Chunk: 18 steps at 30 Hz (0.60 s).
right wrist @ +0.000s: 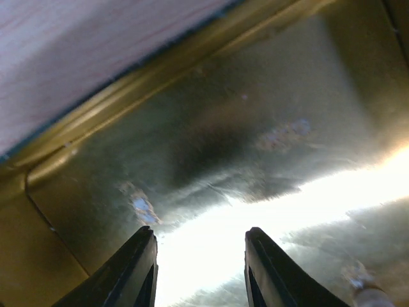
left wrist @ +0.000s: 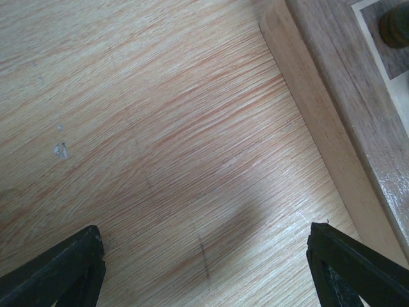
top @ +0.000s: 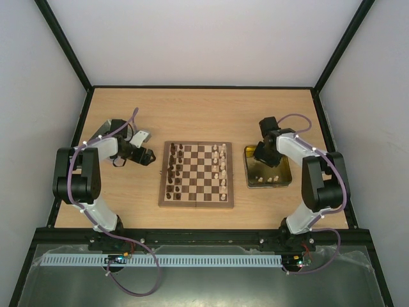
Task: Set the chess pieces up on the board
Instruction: Move the storage box to the center of the board.
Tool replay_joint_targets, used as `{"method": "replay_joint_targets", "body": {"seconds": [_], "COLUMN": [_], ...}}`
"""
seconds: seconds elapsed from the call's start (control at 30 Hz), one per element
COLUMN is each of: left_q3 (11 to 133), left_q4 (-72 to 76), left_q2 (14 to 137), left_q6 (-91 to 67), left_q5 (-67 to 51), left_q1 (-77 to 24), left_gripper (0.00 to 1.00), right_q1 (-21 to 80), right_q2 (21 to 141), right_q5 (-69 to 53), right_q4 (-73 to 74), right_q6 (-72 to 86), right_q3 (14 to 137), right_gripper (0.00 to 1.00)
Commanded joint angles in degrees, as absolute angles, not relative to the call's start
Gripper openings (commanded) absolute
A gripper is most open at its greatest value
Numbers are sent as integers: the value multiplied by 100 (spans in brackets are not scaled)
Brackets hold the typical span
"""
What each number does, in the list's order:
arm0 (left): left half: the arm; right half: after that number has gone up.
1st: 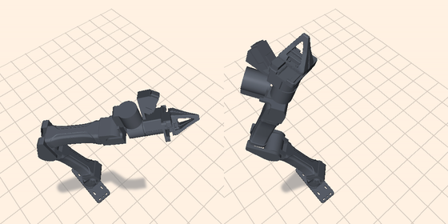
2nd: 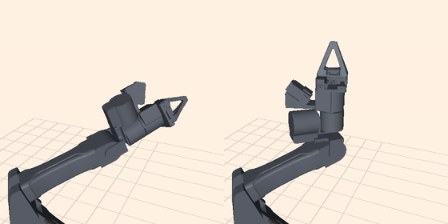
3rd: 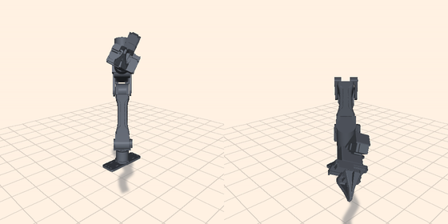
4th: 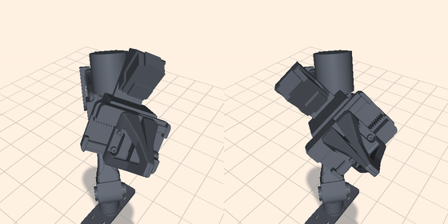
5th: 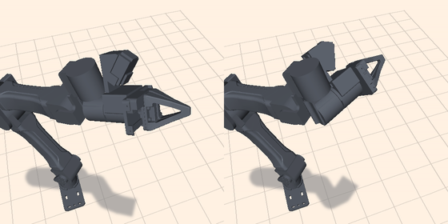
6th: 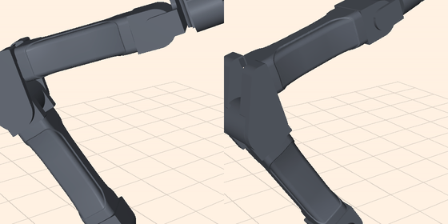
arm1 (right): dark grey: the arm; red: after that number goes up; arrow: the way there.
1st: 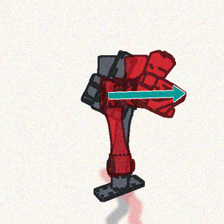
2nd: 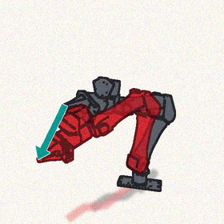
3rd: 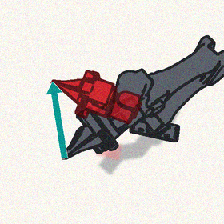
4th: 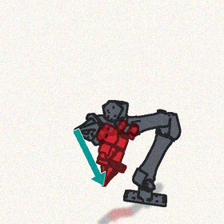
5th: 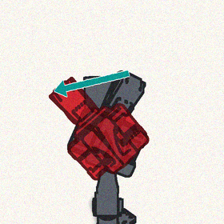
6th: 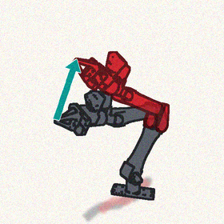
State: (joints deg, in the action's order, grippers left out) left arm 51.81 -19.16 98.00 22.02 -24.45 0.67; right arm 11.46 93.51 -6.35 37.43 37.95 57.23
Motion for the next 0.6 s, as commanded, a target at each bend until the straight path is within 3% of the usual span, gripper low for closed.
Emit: {"method": "replay_joint_targets", "body": {"seconds": [0.0,0.57], "left_q3": [5080,5023], "left_q4": [-2299,-2323], "left_q2": [10065,9875], "left_q6": [2206,2189], "left_q5": [-2479,-2424], "left_q1": [13,7], "left_gripper": [87,87], "right_q1": [1142,2083], "right_q2": [9542,9668], "right_q5": [-715,-675], "right_q4": [3386,3711], "right_q6": [3987,3716], "right_q3": [5963,6296], "right_gripper": [36,35]}}
